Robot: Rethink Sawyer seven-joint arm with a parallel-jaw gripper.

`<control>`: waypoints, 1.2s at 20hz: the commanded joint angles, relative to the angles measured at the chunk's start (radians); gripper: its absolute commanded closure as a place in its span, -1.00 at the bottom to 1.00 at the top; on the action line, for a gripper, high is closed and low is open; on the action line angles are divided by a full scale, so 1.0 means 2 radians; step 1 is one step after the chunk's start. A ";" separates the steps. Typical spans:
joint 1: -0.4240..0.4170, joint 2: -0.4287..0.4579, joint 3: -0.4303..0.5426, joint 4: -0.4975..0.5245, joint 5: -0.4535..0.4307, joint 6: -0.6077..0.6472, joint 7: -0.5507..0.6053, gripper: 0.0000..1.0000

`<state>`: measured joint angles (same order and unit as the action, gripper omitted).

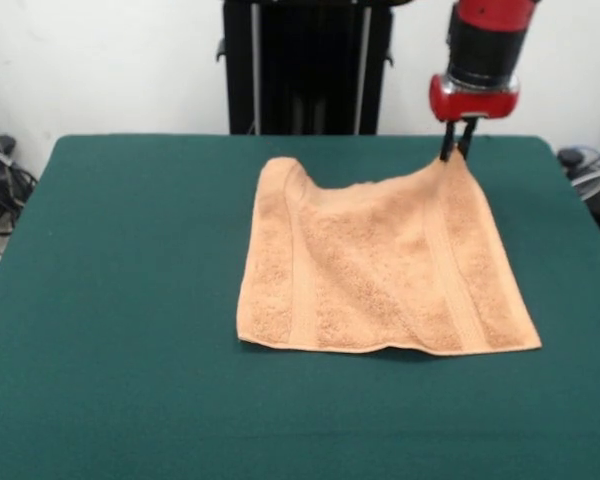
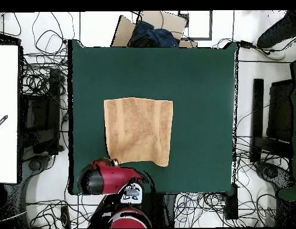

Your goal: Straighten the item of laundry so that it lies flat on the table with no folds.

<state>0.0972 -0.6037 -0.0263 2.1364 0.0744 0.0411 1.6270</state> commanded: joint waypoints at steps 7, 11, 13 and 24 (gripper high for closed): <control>0.022 -0.011 0.044 0.011 0.042 0.033 0.118 1.00; 0.021 -0.013 0.045 0.011 0.045 0.041 0.117 -1.00; 0.021 -0.014 0.046 0.009 0.046 0.046 0.116 -1.00; 0.035 -0.015 0.037 0.028 0.065 0.002 0.147 -1.00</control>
<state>0.1481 -0.6296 -0.0247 2.1584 0.1242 0.0411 1.6270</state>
